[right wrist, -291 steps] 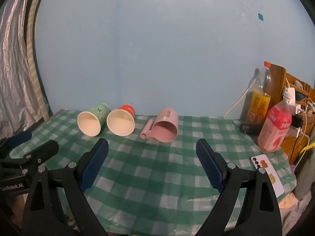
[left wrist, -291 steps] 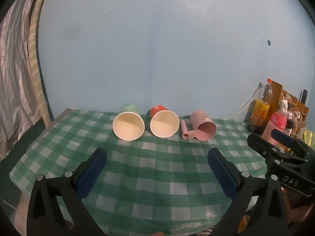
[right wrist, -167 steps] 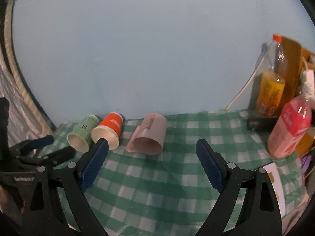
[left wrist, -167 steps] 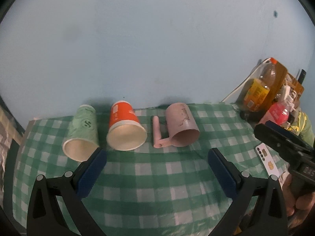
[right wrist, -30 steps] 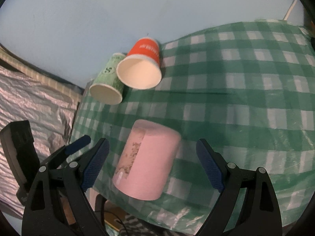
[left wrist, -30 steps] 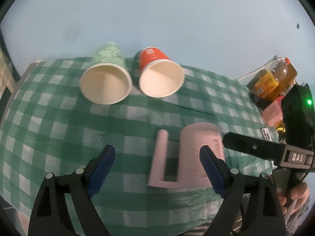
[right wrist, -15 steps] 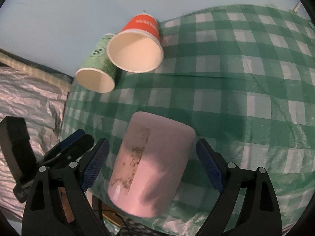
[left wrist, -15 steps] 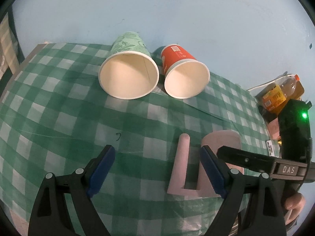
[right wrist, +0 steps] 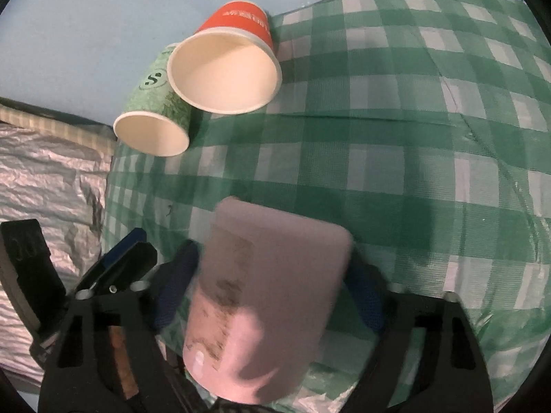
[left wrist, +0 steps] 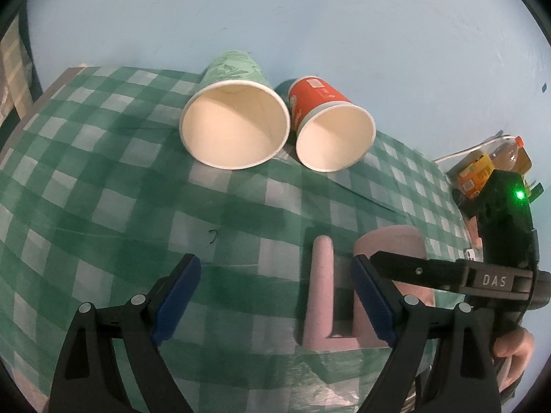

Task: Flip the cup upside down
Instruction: 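Lower the pink mug onto the table with the right tool, base down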

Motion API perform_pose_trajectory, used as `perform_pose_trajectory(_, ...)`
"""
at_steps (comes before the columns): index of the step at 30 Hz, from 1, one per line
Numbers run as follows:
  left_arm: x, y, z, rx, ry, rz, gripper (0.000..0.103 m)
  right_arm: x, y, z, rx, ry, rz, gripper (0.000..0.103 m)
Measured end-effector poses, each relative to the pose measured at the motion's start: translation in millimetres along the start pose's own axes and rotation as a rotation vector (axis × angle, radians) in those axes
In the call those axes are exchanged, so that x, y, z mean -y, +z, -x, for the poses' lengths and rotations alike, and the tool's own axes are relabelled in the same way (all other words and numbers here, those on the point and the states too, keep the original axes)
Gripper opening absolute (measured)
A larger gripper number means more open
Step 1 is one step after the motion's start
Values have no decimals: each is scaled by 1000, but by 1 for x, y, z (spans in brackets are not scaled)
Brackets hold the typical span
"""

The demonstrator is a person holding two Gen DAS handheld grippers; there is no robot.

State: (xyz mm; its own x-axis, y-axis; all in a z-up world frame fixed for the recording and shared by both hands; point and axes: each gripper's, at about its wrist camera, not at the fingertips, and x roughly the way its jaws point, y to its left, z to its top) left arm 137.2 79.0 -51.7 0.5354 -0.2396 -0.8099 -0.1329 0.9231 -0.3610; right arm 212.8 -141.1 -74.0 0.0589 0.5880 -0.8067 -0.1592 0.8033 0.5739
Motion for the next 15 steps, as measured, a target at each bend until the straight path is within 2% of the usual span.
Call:
perform_pose_trajectory(4,-4,-1,3,7,-9,10,92,-1,-2,1,10,14,27,76)
perform_pose_trajectory(7,-5,-2,8,25,-8,16,92,-7,-6,9,52,28,66,74)
perform_pose_trajectory(15,-2,-6,25,72,-9,7,94,-40,-34,38,238,-83,283,73)
